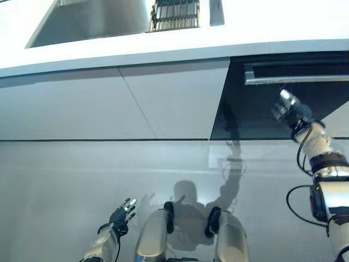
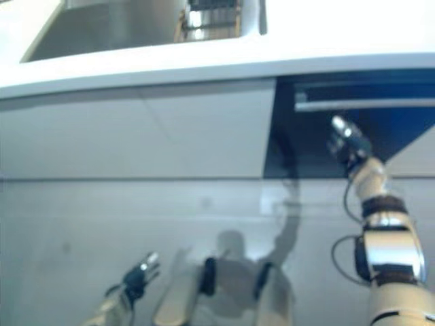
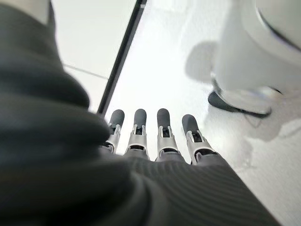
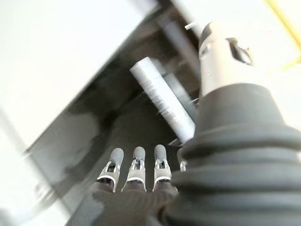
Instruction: Take plates into dishwasher
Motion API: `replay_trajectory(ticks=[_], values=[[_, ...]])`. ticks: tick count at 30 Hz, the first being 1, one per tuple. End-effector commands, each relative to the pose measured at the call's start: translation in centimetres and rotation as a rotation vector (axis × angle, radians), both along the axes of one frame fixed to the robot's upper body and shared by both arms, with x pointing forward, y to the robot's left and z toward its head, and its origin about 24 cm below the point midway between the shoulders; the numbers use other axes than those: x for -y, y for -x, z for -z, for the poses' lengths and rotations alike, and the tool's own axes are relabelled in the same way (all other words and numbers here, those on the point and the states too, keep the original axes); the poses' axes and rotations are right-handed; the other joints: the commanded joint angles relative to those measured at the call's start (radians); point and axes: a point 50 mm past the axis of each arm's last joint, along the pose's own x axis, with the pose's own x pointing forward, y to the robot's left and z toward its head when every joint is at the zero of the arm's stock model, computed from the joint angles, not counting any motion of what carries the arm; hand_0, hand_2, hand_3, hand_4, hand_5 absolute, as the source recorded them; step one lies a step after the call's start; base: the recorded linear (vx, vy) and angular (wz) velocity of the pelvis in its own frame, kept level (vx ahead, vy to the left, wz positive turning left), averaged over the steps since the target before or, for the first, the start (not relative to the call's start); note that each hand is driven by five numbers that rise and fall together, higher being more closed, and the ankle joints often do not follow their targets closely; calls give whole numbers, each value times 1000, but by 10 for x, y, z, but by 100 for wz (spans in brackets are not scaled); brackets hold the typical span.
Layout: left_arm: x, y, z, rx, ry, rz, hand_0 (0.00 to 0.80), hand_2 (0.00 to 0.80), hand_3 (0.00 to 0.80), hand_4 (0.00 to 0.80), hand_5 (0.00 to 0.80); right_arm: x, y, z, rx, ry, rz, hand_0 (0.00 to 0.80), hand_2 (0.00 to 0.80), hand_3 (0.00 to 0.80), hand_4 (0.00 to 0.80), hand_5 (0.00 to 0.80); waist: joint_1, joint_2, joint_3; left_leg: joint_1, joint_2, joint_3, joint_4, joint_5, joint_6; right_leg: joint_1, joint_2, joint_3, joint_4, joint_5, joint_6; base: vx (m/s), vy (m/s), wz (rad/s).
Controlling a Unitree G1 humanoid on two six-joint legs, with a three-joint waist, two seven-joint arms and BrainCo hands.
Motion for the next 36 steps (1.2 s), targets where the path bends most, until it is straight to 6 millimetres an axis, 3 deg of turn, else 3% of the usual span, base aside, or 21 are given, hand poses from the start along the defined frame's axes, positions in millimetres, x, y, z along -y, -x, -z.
replay_trajectory(ticks=[1,6,7,9,12,15,19,22,25,30,33,36], values=[[-13,12,2,-21,-74,81,0,0,0,0,0,-14,14,41,-137,80,-95,0,0,0,0,0,-5,-41,-84,70,-10,30,-72,42,15,119,22,85,-333,230,59,137,49,-3],[-11,30,12,-91,-78,155,0,0,0,0,0,-39,86,144,-422,128,-183,0,0,0,0,0,-18,-55,-168,186,-8,29,-285,109,0,227,55,69,-518,293,83,134,61,9],[-10,32,13,-97,-80,162,0,0,0,0,0,-41,91,149,-437,117,-186,0,0,0,0,0,-19,-55,-174,193,-7,29,-298,113,-1,232,57,67,-529,297,84,113,55,9],[-7,43,19,-142,-100,201,0,0,0,0,0,-55,131,184,-536,66,-195,0,0,0,0,0,-19,-59,-216,236,-4,31,-370,134,-5,268,69,58,-591,320,92,127,69,7],[-6,53,26,-224,-124,181,0,0,0,0,0,-80,163,213,-637,56,-188,0,0,0,0,0,-23,-63,-251,252,-4,17,-411,146,-6,290,86,57,-596,306,87,50,56,-2],[-2,64,32,-292,-133,195,0,0,0,0,0,-93,183,227,-719,171,-235,0,0,0,0,0,-35,-71,-264,265,-3,24,-407,141,-1,300,89,64,-595,298,82,37,36,2],[18,76,42,-392,-87,224,0,0,0,0,0,-111,217,244,-855,464,-440,0,0,0,0,0,-46,-80,-286,277,0,33,-404,134,2,323,88,65,-604,294,81,33,39,-1],[35,73,45,-406,-102,361,0,0,0,0,0,-118,241,254,-1016,393,-396,0,0,0,0,0,-52,-89,-296,287,-3,30,-400,124,7,337,87,67,-605,290,83,27,0,-6],[42,77,48,-446,-137,384,0,0,0,0,0,-112,257,258,-1123,433,-463,0,0,0,0,0,-59,-88,-305,299,-4,32,-401,115,12,344,86,77,-606,288,88,23,27,-14],[30,87,49,-577,-138,421,0,0,0,0,0,-112,261,259,-1115,541,-607,0,0,0,0,0,-60,-84,-316,308,-6,19,-406,112,11,350,83,80,-606,287,95,35,36,-8],[34,87,49,-583,-100,474,0,0,0,0,0,-115,263,260,-1117,541,-664,0,0,0,0,0,-64,-82,-320,311,-10,17,-407,106,16,348,80,83,-603,288,100,0,0,0],[40,86,49,-558,-71,467,0,0,0,0,0,-112,265,260,-1138,527,-570,0,0,0,0,0,-64,-81,-320,319,-13,16,-409,102,21,354,78,81,-603,288,103,29,13,0]])
